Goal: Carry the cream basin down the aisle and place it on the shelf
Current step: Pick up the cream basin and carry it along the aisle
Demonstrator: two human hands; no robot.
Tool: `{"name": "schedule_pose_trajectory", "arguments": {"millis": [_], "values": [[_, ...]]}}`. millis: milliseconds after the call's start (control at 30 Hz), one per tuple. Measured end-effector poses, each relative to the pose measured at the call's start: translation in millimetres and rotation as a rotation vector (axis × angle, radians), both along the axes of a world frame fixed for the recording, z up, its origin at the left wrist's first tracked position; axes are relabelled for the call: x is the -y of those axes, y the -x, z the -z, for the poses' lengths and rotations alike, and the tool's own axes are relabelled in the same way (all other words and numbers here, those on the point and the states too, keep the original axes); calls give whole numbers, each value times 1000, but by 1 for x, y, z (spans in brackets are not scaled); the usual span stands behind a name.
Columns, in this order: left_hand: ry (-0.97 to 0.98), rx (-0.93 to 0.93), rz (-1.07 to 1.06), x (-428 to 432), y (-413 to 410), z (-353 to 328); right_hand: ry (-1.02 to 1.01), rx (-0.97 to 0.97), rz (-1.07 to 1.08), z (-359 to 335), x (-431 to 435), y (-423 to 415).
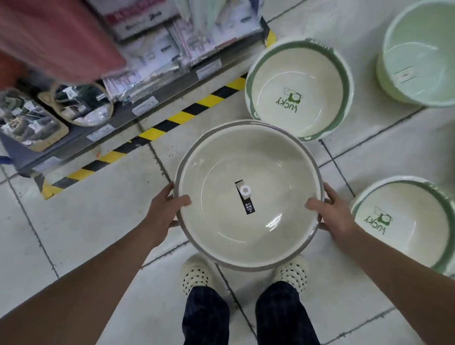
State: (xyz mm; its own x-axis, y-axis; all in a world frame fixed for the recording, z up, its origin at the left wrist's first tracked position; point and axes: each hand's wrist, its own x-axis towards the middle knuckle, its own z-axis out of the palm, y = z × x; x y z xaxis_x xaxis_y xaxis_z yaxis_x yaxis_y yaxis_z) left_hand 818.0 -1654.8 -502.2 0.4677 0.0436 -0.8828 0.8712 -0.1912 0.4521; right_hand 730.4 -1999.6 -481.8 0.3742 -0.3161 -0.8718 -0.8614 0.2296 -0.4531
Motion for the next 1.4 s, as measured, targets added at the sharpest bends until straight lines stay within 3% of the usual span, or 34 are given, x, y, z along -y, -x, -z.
{"name": "schedule_pose_trajectory", "arguments": {"millis": [300,667,1067,1400], "values": [[44,99,71,104,-73,-108,17,78,95,-117,92,-37],[26,47,141,166,-163,-105,51,45,190,-136,144,-104],[19,45,327,185,-255,-34,41,55,311,-52,138,-147],[3,92,285,218,-287,39,80,76,397,23,169,-192]]}}
